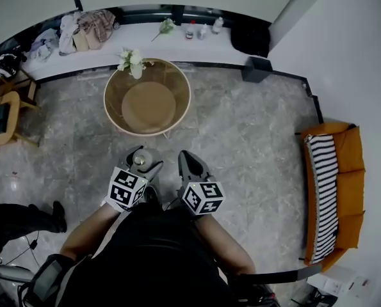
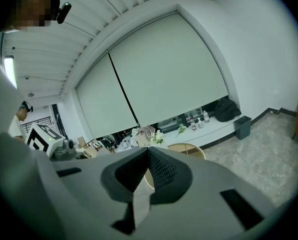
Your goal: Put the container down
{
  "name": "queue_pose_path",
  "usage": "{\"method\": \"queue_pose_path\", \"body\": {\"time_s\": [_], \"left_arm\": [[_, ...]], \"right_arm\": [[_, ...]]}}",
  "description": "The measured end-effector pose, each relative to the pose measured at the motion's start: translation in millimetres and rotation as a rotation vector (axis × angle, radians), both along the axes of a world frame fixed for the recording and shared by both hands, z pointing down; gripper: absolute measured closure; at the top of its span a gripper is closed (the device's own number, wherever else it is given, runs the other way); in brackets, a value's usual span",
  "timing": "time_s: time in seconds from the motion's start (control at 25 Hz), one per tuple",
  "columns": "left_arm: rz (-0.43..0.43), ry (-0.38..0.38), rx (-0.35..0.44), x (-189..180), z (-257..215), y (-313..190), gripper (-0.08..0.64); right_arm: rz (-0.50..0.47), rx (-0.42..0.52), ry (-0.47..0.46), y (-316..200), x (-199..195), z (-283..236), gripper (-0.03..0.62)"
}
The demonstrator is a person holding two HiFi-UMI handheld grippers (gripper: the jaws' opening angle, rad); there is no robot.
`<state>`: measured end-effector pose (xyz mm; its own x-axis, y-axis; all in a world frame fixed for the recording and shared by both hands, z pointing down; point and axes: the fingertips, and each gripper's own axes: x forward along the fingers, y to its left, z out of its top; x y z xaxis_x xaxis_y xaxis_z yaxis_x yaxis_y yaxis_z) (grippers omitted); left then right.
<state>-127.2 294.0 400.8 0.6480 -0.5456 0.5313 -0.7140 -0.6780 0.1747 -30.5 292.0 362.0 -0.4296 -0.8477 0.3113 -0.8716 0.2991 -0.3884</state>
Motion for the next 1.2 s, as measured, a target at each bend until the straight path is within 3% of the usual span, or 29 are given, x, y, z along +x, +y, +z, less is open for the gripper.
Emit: {"method": "queue_pose_path", "body": {"time_s": [0.24, 0.68, 1.2], "left_arm": [[0.018, -0.011, 0.006, -13, 4, -6, 0.219], [0.012, -0.011, -0.028, -5, 18, -19, 0.219], [-0.048, -0.065, -0.051, 23, 31, -107, 0.219]], "right_arm": [[0.008, -0.004, 0.005, 7, -18, 2, 0.586], [0.039, 0.001, -0.012, -10, -9, 10, 0.586], [-0.020, -0.034, -0.065, -102, 19, 28, 0.586]]}}
